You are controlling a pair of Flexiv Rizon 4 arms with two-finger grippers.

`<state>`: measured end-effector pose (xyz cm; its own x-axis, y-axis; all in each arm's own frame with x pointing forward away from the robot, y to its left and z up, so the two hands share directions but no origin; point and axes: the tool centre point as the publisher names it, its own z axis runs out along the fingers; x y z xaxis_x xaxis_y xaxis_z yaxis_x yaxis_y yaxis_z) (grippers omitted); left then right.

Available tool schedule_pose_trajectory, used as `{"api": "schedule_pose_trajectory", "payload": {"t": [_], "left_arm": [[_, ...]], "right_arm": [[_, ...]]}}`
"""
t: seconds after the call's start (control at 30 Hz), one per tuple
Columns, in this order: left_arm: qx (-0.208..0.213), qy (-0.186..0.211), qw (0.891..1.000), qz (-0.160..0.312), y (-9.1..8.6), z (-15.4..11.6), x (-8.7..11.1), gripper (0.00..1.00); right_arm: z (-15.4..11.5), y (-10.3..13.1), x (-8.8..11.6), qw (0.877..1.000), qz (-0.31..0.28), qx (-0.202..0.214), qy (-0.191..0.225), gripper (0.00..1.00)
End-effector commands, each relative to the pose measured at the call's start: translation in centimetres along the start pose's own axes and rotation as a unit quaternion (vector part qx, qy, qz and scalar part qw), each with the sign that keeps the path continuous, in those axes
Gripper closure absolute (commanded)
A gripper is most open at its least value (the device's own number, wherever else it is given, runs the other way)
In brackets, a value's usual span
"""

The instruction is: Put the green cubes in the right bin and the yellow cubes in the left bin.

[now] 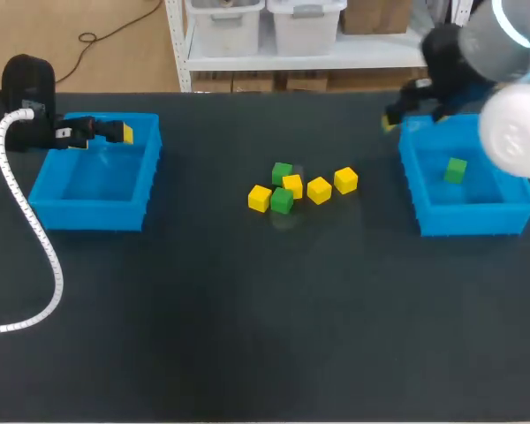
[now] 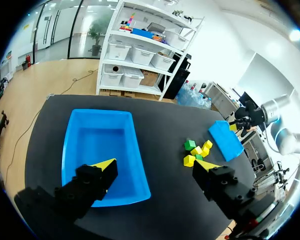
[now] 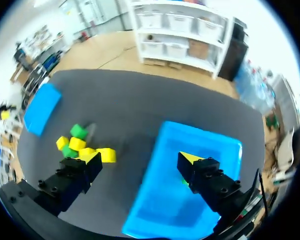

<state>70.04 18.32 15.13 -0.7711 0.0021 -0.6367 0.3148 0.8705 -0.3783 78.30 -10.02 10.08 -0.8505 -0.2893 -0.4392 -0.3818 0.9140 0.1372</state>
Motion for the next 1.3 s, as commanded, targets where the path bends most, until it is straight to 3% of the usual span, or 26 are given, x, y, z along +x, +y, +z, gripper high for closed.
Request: {"api": "schedule_pose_trajectory", "payload": {"t": [0.03, 0.37, 0.63, 0.87, 1.3], "left_arm": [[0.004, -0.003, 1.000, 0.001, 0.2, 0.0, 0.1, 0.00], [0.004, -0.003, 1.000, 0.001, 0.2, 0.0, 0.1, 0.00], [0.004, -0.003, 1.000, 0.001, 0.2, 0.0, 0.1, 0.00], [0.004, -0.003, 1.000, 0.001, 0.2, 0.0, 0.1, 0.00], [0.004, -0.003, 1.000, 0.001, 0.2, 0.0, 0.1, 0.00]], "right_arm": [[1.2, 3.7, -1.6, 0.999, -0.031, 0.000, 0.026, 0.00], [4.8, 11.2, -2.9, 0.993, -0.095, -0.015, 0.075, 0.00], [7.1, 15.4, -1.4, 0.990, -0.090, -0.018, 0.110, 0.00], [8.8, 16.2, -0.7, 0.985, -0.105, -0.003, 0.139, 0.00], [12.9, 14.6, -3.7, 0.986, -0.054, 0.013, 0.156, 0.00]]}}
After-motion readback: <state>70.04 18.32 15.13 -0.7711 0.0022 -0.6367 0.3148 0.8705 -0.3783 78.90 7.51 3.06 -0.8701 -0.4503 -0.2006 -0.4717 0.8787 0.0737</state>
